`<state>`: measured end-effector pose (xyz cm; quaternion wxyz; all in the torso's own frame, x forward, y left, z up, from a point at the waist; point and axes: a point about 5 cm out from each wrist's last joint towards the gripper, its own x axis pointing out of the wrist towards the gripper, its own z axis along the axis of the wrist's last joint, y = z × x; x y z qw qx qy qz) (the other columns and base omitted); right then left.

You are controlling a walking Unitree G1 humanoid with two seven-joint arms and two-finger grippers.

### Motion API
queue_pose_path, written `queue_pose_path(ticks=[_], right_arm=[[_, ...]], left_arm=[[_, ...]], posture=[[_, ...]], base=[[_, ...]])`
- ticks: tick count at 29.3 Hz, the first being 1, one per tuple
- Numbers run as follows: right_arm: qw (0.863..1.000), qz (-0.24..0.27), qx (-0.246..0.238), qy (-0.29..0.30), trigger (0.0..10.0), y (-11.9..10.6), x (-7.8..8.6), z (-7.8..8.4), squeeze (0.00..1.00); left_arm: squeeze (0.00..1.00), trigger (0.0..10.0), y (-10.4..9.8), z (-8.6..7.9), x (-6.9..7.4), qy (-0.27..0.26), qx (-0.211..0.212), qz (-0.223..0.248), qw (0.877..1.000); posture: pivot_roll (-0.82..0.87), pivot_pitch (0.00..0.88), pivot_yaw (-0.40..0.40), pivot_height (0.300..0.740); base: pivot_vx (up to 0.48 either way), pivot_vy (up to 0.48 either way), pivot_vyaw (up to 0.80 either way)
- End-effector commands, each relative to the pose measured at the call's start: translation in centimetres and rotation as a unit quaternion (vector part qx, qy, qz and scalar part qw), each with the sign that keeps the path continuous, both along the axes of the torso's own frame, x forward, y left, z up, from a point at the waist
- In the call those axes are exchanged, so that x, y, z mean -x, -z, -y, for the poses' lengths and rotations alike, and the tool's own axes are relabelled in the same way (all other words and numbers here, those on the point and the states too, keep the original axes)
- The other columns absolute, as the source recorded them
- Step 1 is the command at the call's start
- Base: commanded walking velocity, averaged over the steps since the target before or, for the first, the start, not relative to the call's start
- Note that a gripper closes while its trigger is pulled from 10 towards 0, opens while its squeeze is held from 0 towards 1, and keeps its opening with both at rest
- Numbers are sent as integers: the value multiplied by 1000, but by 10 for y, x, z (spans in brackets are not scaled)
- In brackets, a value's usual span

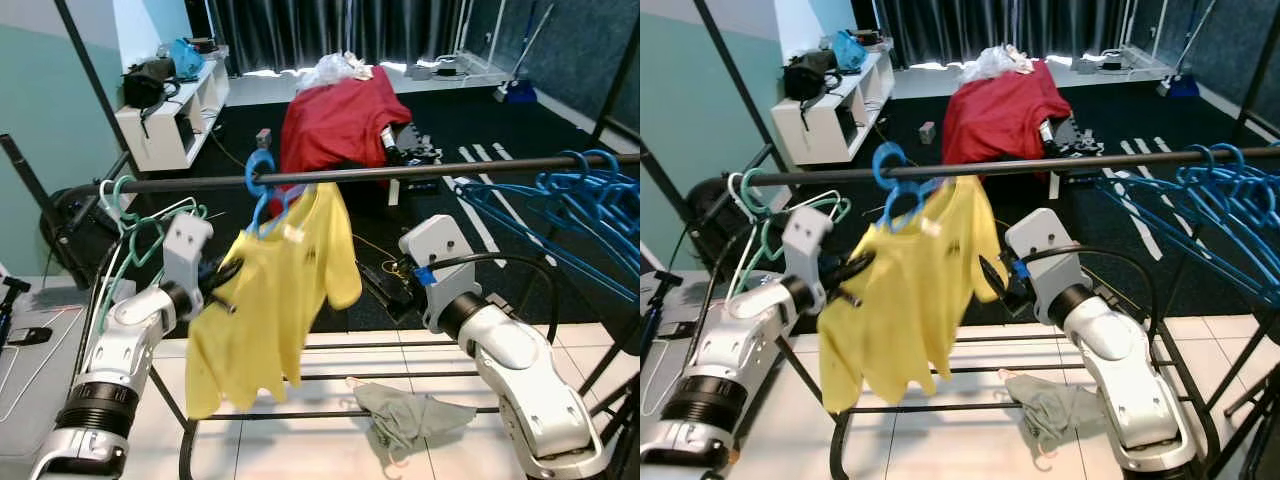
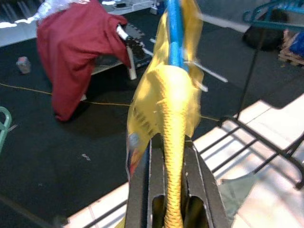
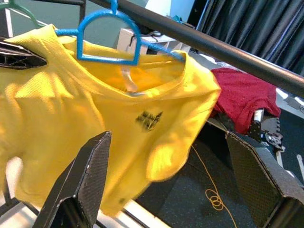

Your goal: Hang hanger

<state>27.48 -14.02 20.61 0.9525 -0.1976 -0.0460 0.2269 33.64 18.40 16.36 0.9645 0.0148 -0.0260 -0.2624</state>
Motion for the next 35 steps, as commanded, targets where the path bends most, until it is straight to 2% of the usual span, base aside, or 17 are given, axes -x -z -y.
queue_pose_path(ticks=[1,4,5,6,7,10,11,14,15,16,17,20,22,28,31,33,35], right_arm=[[1000,-2,-8,-6,10000,-1,1,-4,0],[1000,-2,-9,-5,10000,-1,1,-4,0],[1000,-5,-9,-7,10000,0,1,-4,0],[1000,-5,-9,-7,10000,0,1,-4,0],[1000,-6,-8,-9,10000,0,0,-4,0],[1000,-7,-7,-10,10000,1,-1,-4,0],[1000,-7,-7,-10,10000,1,-1,-4,0],[1000,-7,-7,-10,10000,1,-1,-4,0],[1000,-9,-4,-12,10000,1,-3,-3,0],[1000,-9,-4,-12,10000,1,-3,-3,0],[1000,-10,-1,-14,10000,1,-5,-2,0],[1000,-10,1,-16,10000,1,-6,-2,0],[1000,-11,1,-20,10000,2,-7,-4,0],[1000,-14,6,-21,10000,4,-6,-4,0],[1000,-13,8,-13,10000,5,-7,-1,0],[1000,-16,5,-1,10000,5,-9,7,0],[1000,-18,2,3,10000,4,-9,11,0]], left_arm=[[0,0,-31,-5,8,0,48,66,997],[0,0,-33,-6,13,3,51,70,996],[0,0,-32,-8,22,17,51,71,996],[0,0,-32,-8,22,17,51,71,996],[0,0,-31,-11,31,29,46,70,996],[0,0,-29,-13,36,37,42,69,996],[0,0,-27,-14,43,49,44,62,996],[0,0,-27,-14,43,49,44,62,996],[0,6118,-21,-11,55,68,36,47,996],[0,6118,-21,-11,55,68,36,47,996],[0,10000,-14,-10,67,82,29,27,996],[0,10000,-8,-9,75,91,27,9,995],[0,10000,3,-8,86,108,16,-26,994],[0,10000,12,-8,97,133,-3,-65,989],[0,10000,16,-13,102,138,-25,-81,987],[0,10000,17,-21,106,135,-46,-91,986],[0,10000,16,-24,106,133,-49,-93,985]], posture=[[-177,0,103,740],[-177,0,103,740],[-158,5,89,740],[-158,5,89,740],[-157,0,89,740],[-157,0,89,740],[-159,0,86,740],[-159,0,86,740],[-158,2,61,740],[-158,2,61,740],[-163,0,53,740],[-163,0,53,740],[-163,0,56,740],[-168,0,61,740],[-174,0,64,740],[-176,0,66,740],[-176,0,66,740]], base=[[0,0,0],[0,0,0],[0,0,0],[0,0,0],[0,0,0],[0,0,0],[0,0,0],[0,0,0],[0,0,0],[0,0,0],[0,0,0],[0,0,0],[0,0,0],[0,0,0],[0,0,0],[0,0,0],[0,0,0]])
